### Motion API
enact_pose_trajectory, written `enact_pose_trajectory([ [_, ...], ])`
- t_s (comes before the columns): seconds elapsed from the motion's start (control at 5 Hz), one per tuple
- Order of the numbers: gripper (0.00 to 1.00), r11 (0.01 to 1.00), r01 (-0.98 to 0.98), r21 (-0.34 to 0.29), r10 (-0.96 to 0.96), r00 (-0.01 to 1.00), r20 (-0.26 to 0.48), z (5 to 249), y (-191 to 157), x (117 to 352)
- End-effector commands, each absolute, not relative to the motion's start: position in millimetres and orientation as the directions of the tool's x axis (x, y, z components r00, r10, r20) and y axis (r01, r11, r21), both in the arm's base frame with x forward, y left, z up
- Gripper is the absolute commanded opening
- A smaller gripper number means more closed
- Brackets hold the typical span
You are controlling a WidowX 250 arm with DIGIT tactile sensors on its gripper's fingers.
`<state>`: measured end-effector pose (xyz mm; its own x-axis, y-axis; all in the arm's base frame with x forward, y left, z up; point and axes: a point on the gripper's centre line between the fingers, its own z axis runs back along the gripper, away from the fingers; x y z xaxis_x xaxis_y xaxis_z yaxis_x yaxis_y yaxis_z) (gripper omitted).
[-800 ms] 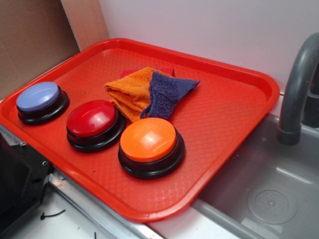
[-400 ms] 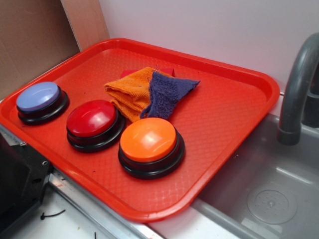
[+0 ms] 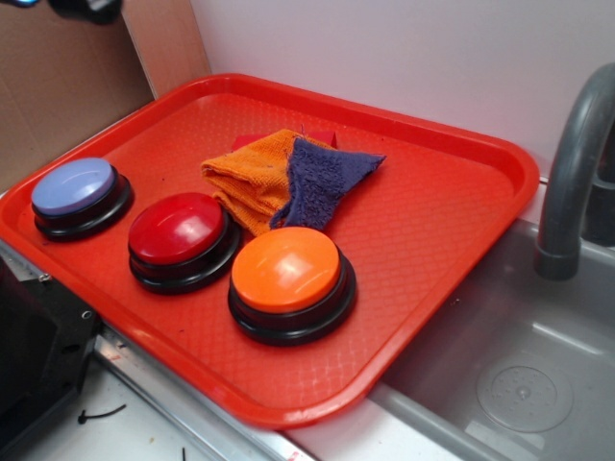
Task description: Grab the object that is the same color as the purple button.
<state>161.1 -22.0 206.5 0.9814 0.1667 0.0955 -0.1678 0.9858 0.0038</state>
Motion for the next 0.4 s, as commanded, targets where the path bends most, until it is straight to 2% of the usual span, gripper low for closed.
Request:
enact_pose_trajectory([
  [0.0, 1.0, 0.978, -0.201, 0.059, 0.195, 0.976, 0.099, 158, -47, 235],
  [0.2, 1.0, 0.972, -0.212, 0.103, 0.205, 0.976, 0.078, 128, -59, 258],
])
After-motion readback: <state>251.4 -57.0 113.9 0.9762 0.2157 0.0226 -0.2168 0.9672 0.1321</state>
